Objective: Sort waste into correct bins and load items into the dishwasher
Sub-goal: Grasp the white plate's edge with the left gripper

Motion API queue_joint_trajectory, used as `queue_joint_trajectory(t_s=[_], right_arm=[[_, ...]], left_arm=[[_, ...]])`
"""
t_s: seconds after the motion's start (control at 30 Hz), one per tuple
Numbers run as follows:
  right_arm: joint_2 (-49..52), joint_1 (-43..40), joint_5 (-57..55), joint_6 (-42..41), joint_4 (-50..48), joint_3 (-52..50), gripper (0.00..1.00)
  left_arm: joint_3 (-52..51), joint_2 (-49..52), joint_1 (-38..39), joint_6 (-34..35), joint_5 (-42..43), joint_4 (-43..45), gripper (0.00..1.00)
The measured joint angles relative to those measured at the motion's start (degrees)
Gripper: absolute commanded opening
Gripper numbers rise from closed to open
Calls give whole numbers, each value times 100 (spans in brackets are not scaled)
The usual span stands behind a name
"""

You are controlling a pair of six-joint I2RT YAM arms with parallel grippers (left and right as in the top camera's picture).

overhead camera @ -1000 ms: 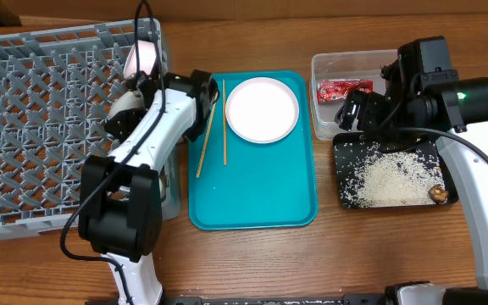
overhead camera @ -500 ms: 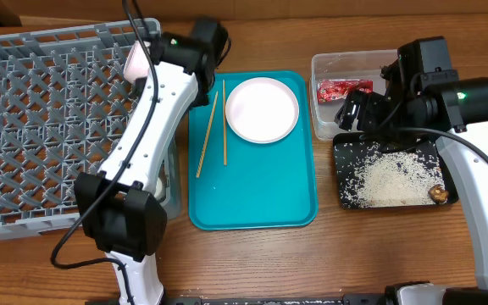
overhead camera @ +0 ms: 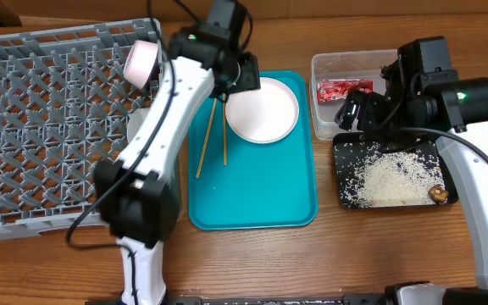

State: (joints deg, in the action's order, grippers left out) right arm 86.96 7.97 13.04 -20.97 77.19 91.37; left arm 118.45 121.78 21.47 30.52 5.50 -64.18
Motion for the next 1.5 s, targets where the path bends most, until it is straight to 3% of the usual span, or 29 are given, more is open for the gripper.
queue_joint_trajectory(t_s=[0.37, 0.7, 1.03, 1.17, 1.43, 1.5], right_arm=[[0, 0, 0, 0, 2, 0, 100], [0, 0, 2, 0, 0, 0, 100], [0, 0, 0, 0, 0, 0, 100], [0, 0, 2, 0, 2, 0, 100], [0, 0, 2, 2, 2, 0, 100], [0, -2, 2, 2, 0, 0, 100]], left_arm=[[-13, 1252, 310, 1572, -164, -323, 68], [-17, 970, 275, 1853, -564, -957, 68], [-599, 798, 321, 2400, -1032, -542, 65], [-1025, 798, 321, 2507, -1005, -2, 62], [-1325, 798, 330, 2549, -896, 485, 38], [-1386, 798, 330, 2555, -892, 555, 35]])
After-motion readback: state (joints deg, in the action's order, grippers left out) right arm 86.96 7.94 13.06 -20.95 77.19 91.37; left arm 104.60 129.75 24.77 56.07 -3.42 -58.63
